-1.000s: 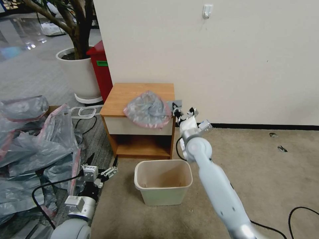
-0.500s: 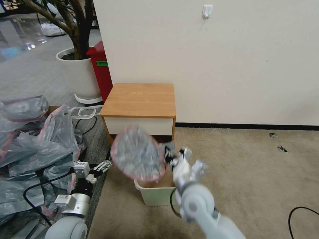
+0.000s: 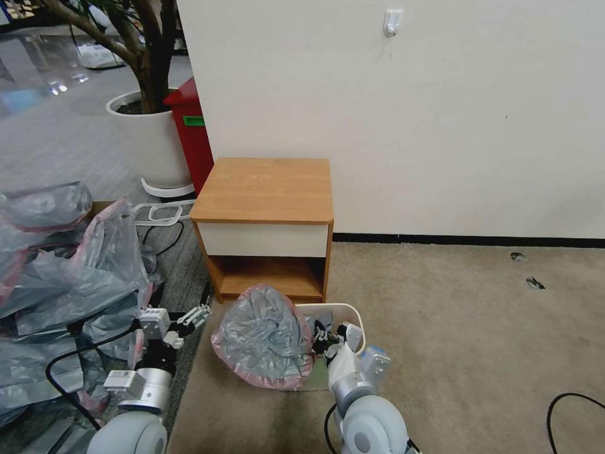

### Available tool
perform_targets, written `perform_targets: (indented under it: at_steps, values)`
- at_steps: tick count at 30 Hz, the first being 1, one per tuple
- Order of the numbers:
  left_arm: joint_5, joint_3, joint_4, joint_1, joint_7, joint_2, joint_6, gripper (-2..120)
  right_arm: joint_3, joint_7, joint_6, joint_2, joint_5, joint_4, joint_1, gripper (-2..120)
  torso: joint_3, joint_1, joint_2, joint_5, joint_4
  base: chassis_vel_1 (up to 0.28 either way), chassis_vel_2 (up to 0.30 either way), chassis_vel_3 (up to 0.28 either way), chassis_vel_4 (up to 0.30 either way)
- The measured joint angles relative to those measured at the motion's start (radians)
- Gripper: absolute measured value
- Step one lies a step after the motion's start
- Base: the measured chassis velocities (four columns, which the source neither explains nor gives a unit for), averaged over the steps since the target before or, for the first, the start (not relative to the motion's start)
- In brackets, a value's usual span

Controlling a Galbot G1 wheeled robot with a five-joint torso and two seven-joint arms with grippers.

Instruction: Pick up the garbage bag from the table and place it over the trash can.

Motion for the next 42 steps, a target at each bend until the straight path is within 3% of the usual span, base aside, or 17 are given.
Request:
perform_targets:
  at_steps: [2,8,12,21,23,28,32,34,37,39,40,42]
  values:
    - [0.003,0.002,0.000,0.000,0.000,0.000,0.000,100,0.002,0.000,-0.003,0.001,0.001,0.003,0.001,0,0.000,0.000,0.000,0.0000,0.0000,0.000,0.000,0.000,0.000]
    - [0.014,0.012,0.002,0.002,0.002,0.000,0.000,100,0.005,0.020,-0.013,0.007,0.002,0.012,0.001,18,0.000,0.000,0.000,0.0000,0.0000,0.000,0.000,0.000,0.000]
    - [0.024,0.021,0.003,0.003,0.003,-0.005,0.002,100,0.003,0.050,-0.036,0.008,0.001,0.032,-0.003,39,0.000,0.000,0.000,0.0000,0.0000,0.000,0.000,0.000,0.000]
    - [0.037,0.039,-0.008,0.008,0.013,-0.002,0.028,100,0.000,0.071,-0.056,0.008,-0.023,0.049,-0.011,68,0.000,0.000,0.000,0.0000,0.0000,0.000,0.000,0.000,0.000]
    - [0.033,0.039,-0.014,0.011,0.025,0.002,0.040,100,0.001,0.071,-0.056,0.009,-0.029,0.052,-0.014,72,0.000,0.000,0.000,0.0000,0.0000,0.000,0.000,0.000,0.000]
    - [-0.077,0.039,-0.076,0.036,0.146,0.050,0.152,100,0.032,0.122,-0.071,0.013,-0.073,0.132,-0.056,95,0.000,0.000,0.000,0.0000,0.0000,0.000,0.000,0.000,0.000]
    - [-0.125,0.043,-0.104,0.033,0.174,0.094,0.216,100,0.062,0.132,-0.083,0.001,-0.098,0.200,-0.086,100,0.000,0.000,0.000,0.0001,-0.0001,0.000,0.000,0.000,0.000]
    - [-0.131,0.049,-0.102,0.027,0.175,0.106,0.217,100,0.072,0.124,-0.081,-0.002,-0.121,0.215,-0.091,100,0.000,0.000,0.000,0.0001,0.0000,0.000,0.000,0.000,0.000]
    - [-0.135,0.075,-0.078,0.011,0.160,0.124,0.199,100,0.107,0.060,-0.039,-0.005,-0.277,0.223,-0.100,100,0.000,0.000,0.000,0.0000,-0.0001,0.000,0.000,0.000,0.000]
    - [-0.135,0.076,-0.078,0.011,0.159,0.124,0.198,100,0.109,0.058,-0.037,-0.005,-0.282,0.223,-0.101,100,0.000,0.000,0.000,-0.0001,-0.0001,0.000,0.000,0.000,0.000]
    - [-0.118,0.103,-0.066,0.002,0.109,0.126,0.188,99,0.132,0.018,-0.005,-0.003,-0.376,0.222,-0.103,100,0.000,0.000,0.000,0.0000,0.0000,0.000,0.000,0.000,0.000]
    - [-0.131,0.135,-0.066,-0.010,0.057,0.131,0.193,100,0.141,0.006,0.005,0.002,-0.397,0.223,-0.104,100,0.000,0.000,0.000,0.0000,0.0001,0.000,0.000,0.000,0.000]
